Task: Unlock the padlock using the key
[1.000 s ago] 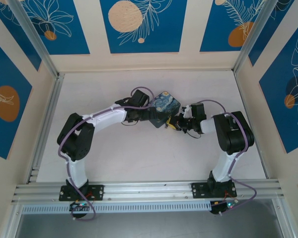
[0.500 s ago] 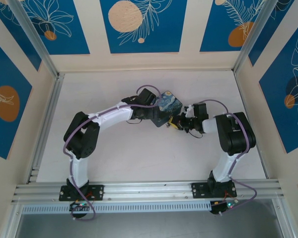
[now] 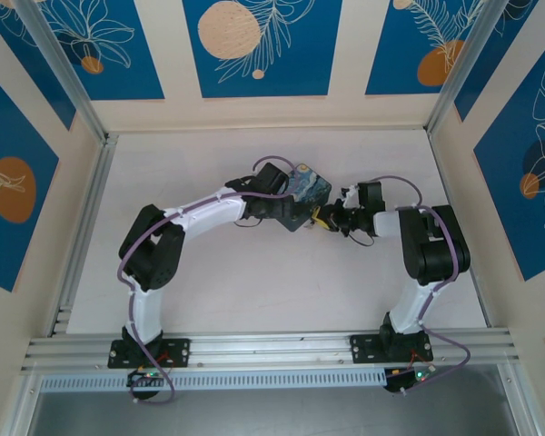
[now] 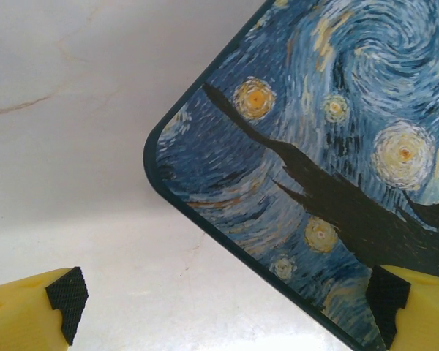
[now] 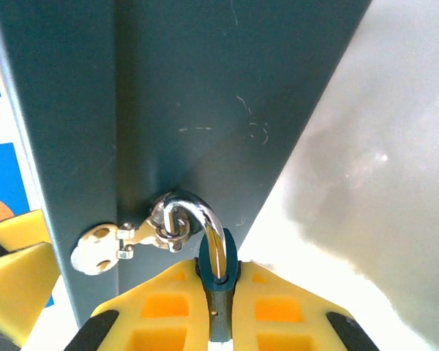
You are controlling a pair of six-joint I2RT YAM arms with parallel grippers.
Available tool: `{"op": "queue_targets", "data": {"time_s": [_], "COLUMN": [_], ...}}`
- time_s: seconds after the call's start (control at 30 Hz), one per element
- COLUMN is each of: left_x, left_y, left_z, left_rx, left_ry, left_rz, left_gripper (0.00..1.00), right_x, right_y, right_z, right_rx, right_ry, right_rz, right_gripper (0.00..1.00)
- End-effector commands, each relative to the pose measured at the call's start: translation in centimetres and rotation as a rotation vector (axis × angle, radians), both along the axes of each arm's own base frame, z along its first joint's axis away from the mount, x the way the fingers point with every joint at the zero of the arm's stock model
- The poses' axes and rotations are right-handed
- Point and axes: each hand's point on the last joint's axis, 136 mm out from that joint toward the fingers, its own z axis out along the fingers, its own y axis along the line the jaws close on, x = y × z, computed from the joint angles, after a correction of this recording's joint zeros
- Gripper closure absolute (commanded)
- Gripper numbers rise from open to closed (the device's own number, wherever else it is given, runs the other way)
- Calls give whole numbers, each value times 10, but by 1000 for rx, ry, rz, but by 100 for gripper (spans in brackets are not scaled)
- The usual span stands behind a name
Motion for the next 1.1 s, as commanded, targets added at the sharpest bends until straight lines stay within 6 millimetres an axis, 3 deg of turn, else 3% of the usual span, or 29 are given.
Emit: {"op": "queue_targets", "data": {"time_s": [0.0, 0.23, 0.47, 0.7, 0.77, 0.87, 1.07], "left_x": [-24, -25, -25, -26, -26, -26, -26], "left_y": [21, 19, 18, 17, 17, 17, 16], "left_z": [-44, -48, -50, -52, -53, -53, -53], "left_rx": [159, 155, 151, 152, 152, 149, 145], "left_ry": [118, 131, 136, 145, 149, 150, 151], "left_rz": [-33, -32, -32, -38, -36, -35, -34], "left_gripper": [1, 2, 2, 3, 3, 3, 3], "right_x": [14, 26, 27, 43, 53, 59, 52], "right_y": [-14, -27, -32, -45, -46, -34, -40], "right_z": [-2, -7, -7, 14, 24, 34, 22], "right_rx": [-28, -35, -105, -173, -80, 86, -49], "right_ry": [-6, 5, 4, -90, -104, -65, -13], "right_rz": [-32, -63, -37, -54, -92, -56, -80], "right_gripper": [100, 100, 100, 100, 100, 100, 100]}}
